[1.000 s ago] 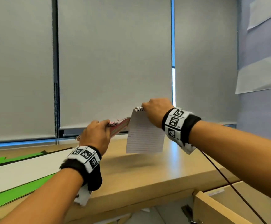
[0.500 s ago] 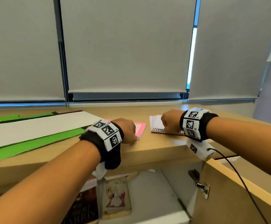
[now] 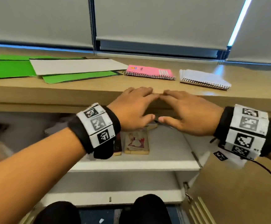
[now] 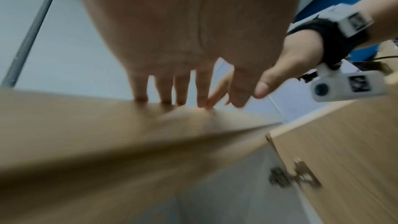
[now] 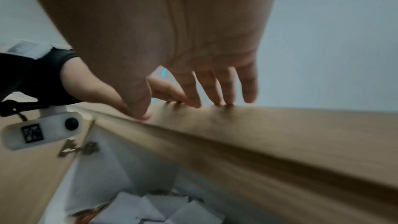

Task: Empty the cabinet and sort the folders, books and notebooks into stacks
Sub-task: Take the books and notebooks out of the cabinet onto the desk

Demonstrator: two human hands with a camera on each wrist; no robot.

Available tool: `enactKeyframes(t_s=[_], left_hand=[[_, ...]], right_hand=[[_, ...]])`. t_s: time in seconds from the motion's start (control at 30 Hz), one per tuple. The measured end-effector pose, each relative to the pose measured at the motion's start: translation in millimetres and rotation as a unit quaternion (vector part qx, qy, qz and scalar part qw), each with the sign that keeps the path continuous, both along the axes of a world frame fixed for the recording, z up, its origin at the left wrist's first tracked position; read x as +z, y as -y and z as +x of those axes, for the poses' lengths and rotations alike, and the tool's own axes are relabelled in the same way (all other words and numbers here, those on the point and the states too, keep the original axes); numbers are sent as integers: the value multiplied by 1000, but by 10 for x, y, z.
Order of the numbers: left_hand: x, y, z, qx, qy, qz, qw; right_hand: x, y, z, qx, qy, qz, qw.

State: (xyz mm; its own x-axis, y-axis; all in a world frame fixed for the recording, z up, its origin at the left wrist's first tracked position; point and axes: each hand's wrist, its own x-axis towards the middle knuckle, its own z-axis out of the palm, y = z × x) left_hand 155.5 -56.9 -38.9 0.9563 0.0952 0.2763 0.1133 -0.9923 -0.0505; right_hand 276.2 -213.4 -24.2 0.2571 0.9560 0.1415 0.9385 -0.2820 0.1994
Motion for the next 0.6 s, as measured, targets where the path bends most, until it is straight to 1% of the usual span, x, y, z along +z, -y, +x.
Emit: enactKeyframes(t_s=[0.03,0.07,0.1,0.13,0.17,0.2,0.27,0.3,0.33,0.4,0.5,0.6], left_hand=[[-131,-9,-169,-27,43,-2,999],[-273,-28,-328,-49,72,-24,996],[-437,-73,-477,-53,80,-50,994],[-602,-128,-588,-42,63,-77,994],[-779,-219,-690,-5,16,-102,995],[-952,-316,-748,39,-48,-120,991],[-1314,-578,-840,110,-172,-140,969],[-1455,-701,-868,138,-219,-148,954],[-1620,-830,-911,164,-243,-162,942],[-1868,-1044,-953,204,-247,-184,929],[-2214,-1280,-986,245,-212,-221,920],[-2465,-1401,-872,246,-174,-229,926]], right_hand=[[-125,11,-80,47,24,22,998],[-260,-1,-144,90,39,36,994],[-429,-53,-201,127,48,41,990],[-592,-107,-242,141,46,16,989],[-752,-204,-277,131,33,-38,990],[-896,-287,-289,100,13,-97,990],[-1219,-536,-191,32,-19,-190,981],[-1350,-660,-119,2,-31,-215,976],[-1494,-805,-47,-15,-40,-233,972],[-1713,-1052,127,-43,-41,-234,970],[-2013,-1474,360,-65,-34,-207,976],[-2240,-1857,677,-99,-54,-177,978]])
